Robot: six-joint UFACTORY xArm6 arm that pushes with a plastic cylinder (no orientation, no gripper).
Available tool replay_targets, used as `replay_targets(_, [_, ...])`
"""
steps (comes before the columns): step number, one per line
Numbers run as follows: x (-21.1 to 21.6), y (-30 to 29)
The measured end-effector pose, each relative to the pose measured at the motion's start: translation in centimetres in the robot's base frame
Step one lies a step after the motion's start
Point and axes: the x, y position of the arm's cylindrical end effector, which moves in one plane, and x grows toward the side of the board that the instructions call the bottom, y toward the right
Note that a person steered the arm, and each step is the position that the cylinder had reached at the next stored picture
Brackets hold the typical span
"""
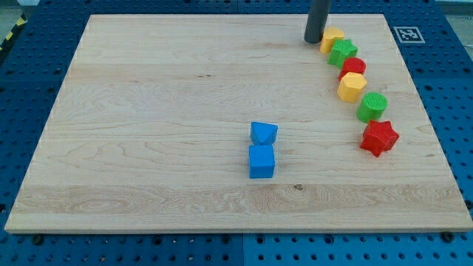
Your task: Move your arm left to the blue blocks
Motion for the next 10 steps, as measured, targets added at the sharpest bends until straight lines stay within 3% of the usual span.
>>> replay_targets(3, [-0.9, 2.4])
replay_targets(5, [-0.3, -2.7])
replay_targets(8, [9.5, -17.6])
replay_targets(10, [17.1, -20.3])
